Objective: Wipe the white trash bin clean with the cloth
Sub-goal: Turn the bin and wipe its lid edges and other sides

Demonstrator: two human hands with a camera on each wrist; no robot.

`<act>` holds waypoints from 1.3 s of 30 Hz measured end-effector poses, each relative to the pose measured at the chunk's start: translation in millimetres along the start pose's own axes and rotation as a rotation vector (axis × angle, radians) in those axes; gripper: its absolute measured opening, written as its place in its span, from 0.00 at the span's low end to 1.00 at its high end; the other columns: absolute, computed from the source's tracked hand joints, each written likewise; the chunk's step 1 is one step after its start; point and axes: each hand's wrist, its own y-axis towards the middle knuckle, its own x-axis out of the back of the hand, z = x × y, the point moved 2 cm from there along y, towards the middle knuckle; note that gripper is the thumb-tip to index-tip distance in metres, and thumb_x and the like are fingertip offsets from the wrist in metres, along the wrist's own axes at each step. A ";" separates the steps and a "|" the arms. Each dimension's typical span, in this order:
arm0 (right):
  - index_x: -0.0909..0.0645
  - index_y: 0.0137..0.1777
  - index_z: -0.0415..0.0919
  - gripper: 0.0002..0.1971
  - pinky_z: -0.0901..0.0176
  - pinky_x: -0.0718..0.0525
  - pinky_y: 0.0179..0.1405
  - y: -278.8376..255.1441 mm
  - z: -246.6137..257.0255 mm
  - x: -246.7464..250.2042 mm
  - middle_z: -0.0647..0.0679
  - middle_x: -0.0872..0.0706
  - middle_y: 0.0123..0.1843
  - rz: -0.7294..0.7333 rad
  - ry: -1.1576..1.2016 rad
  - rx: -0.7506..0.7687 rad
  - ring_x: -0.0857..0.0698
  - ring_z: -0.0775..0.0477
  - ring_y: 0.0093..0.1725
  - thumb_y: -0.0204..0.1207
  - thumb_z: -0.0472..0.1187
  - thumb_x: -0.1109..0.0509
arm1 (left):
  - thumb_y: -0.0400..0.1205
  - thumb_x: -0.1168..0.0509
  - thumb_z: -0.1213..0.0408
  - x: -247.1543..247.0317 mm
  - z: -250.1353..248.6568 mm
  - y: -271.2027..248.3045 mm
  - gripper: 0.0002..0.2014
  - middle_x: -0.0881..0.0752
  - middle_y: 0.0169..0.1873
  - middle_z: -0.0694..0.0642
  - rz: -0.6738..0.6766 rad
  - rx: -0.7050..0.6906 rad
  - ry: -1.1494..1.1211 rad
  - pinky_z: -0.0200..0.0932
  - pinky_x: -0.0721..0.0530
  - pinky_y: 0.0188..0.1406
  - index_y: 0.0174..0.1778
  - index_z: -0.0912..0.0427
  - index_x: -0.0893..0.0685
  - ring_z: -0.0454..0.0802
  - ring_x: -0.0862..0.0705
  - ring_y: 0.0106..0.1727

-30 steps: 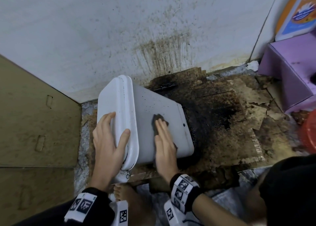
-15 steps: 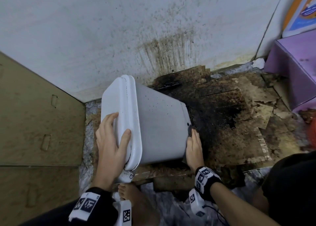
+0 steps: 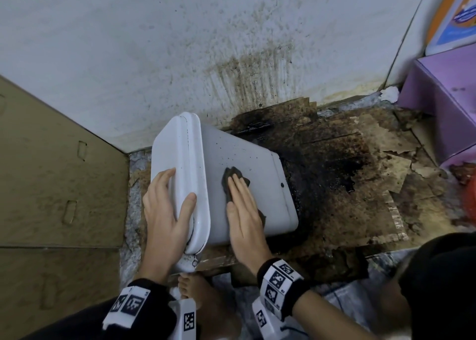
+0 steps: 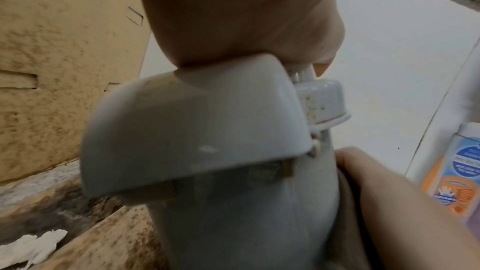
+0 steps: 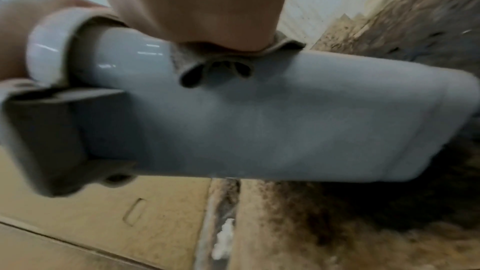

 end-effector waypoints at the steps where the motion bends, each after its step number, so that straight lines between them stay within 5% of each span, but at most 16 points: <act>1: 0.42 0.90 0.45 0.26 0.60 0.49 0.89 -1.1 -7.3 4.5 0.56 0.42 0.91 0.025 -0.006 0.030 0.46 0.58 0.90 0.93 0.42 0.50 | 0.86 0.44 0.39 0.2 0.4 -0.3 0.31 0.32 0.80 0.44 0.001 0.000 -0.007 0.56 0.36 0.83 0.83 0.49 0.33 0.44 0.37 0.81; 3: 0.41 0.90 0.45 0.26 0.59 0.49 0.90 -3.7 -36.5 16.4 0.55 0.41 0.91 0.035 -0.023 0.017 0.45 0.57 0.90 0.92 0.40 0.50 | 0.86 0.44 0.39 0.3 1.0 -0.7 0.31 0.32 0.80 0.44 0.002 0.005 -0.023 0.57 0.36 0.83 0.83 0.49 0.32 0.45 0.37 0.81; 7: 0.42 0.90 0.49 0.25 0.48 0.48 0.90 -6.1 -102.8 39.4 0.59 0.43 0.91 -0.087 0.006 -0.315 0.48 0.63 0.89 0.93 0.43 0.51 | 0.86 0.44 0.39 1.0 -0.2 -0.3 0.31 0.32 0.81 0.46 0.001 0.011 -0.023 0.63 0.36 0.84 0.84 0.50 0.32 0.49 0.37 0.83; 11: 0.42 0.89 0.51 0.26 0.49 0.50 0.91 2.6 -104.9 35.2 0.56 0.43 0.91 -0.143 0.062 -0.461 0.47 0.57 0.90 0.91 0.40 0.49 | 0.86 0.45 0.39 -0.5 -4.6 0.3 0.32 0.31 0.80 0.48 0.005 -0.003 -0.009 0.63 0.36 0.84 0.84 0.51 0.32 0.50 0.36 0.83; 15: 0.39 0.88 0.53 0.29 0.53 0.50 0.91 -0.8 -48.1 15.7 0.61 0.43 0.90 -0.129 0.100 -0.354 0.48 0.68 0.87 0.86 0.47 0.51 | 0.86 0.45 0.39 -2.2 -5.9 1.3 0.32 0.31 0.80 0.49 0.006 -0.018 0.010 0.62 0.35 0.83 0.84 0.52 0.32 0.51 0.35 0.82; 19: 0.41 0.89 0.51 0.27 0.65 0.54 0.88 -7.8 26.7 -8.1 0.62 0.44 0.90 -0.018 0.107 -0.109 0.51 0.66 0.89 0.90 0.42 0.51 | 0.86 0.45 0.41 -2.9 -0.6 1.9 0.32 0.31 0.81 0.51 0.008 -0.025 0.018 0.62 0.36 0.84 0.85 0.53 0.33 0.53 0.34 0.83; 22: 0.43 0.90 0.49 0.26 0.65 0.55 0.88 10.6 39.3 -9.8 0.62 0.46 0.91 0.090 0.127 -0.053 0.54 0.66 0.89 0.93 0.41 0.51 | 0.86 0.45 0.39 -2.3 2.4 2.4 0.33 0.32 0.82 0.50 0.021 -0.018 0.018 0.63 0.36 0.84 0.85 0.52 0.34 0.53 0.35 0.84; 27: 0.50 0.91 0.48 0.27 0.62 0.58 0.89 65.8 27.0 -3.4 0.57 0.54 0.92 0.255 0.064 0.015 0.60 0.62 0.90 0.94 0.41 0.51 | 0.86 0.45 0.37 -0.7 3.0 2.0 0.35 0.34 0.83 0.49 0.040 0.001 0.009 0.64 0.36 0.85 0.86 0.50 0.36 0.53 0.37 0.85; 33: 0.56 0.92 0.46 0.28 0.63 0.61 0.88 106.0 -5.8 7.1 0.56 0.59 0.93 0.291 -0.049 0.082 0.62 0.62 0.89 0.95 0.44 0.52 | 0.86 0.45 0.37 -0.5 -1.1 1.8 0.34 0.34 0.83 0.49 0.045 -0.008 0.015 0.62 0.37 0.85 0.86 0.52 0.34 0.51 0.37 0.85; 39: 0.56 0.91 0.43 0.28 0.61 0.62 0.88 111.7 -95.7 39.7 0.53 0.59 0.92 0.212 -0.142 -0.194 0.61 0.56 0.90 0.95 0.43 0.53 | 0.85 0.44 0.38 4.1 1.4 0.1 0.33 0.35 0.83 0.44 0.046 0.020 -0.011 0.62 0.38 0.86 0.85 0.50 0.34 0.47 0.40 0.85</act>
